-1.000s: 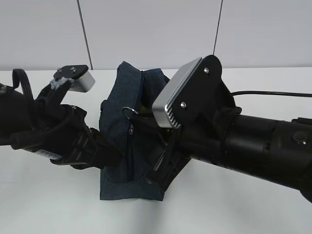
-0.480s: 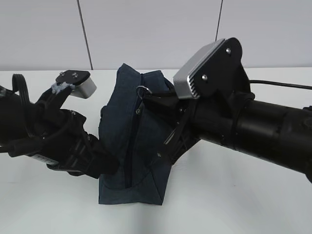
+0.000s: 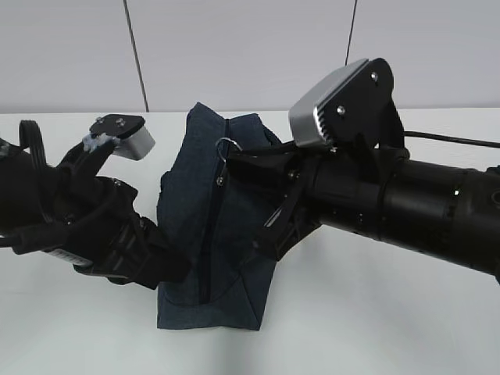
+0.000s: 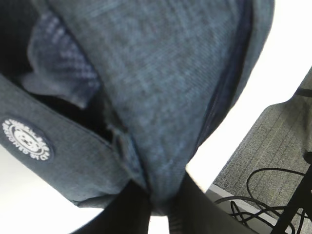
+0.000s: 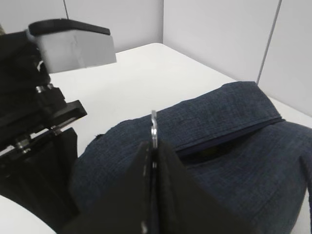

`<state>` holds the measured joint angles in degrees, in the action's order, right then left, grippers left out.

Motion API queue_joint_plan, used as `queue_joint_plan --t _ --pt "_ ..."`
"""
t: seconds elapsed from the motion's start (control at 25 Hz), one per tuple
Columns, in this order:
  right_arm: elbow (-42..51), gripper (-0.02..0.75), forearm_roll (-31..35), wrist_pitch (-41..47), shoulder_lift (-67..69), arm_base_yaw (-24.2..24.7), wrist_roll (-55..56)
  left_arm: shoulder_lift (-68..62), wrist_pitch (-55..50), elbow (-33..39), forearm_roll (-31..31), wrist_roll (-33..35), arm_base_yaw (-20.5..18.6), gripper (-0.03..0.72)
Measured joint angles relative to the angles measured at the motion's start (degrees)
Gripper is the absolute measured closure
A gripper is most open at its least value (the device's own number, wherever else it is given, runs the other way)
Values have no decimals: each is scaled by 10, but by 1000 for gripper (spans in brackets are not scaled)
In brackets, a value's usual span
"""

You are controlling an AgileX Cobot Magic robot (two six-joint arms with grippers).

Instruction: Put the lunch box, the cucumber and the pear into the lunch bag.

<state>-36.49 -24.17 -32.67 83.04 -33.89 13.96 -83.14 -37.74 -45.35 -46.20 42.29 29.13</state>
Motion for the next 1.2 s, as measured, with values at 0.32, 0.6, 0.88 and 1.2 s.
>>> queue_joint_plan --t 0.32,0.6,0.88,1.2 --pt "0 738 -56 -12 -1 0 114 0 -5 0 4 0 -1 674" --pt "-6 738 -72 -7 -2 9 148 0 -8 0 11 0 -1 674" --pt "-43 738 -115 26 -2 24 162 0 -9 0 10 0 -1 675" --pt "-84 738 -141 51 19 32 181 0 -9 -1 10 0 -1 676"
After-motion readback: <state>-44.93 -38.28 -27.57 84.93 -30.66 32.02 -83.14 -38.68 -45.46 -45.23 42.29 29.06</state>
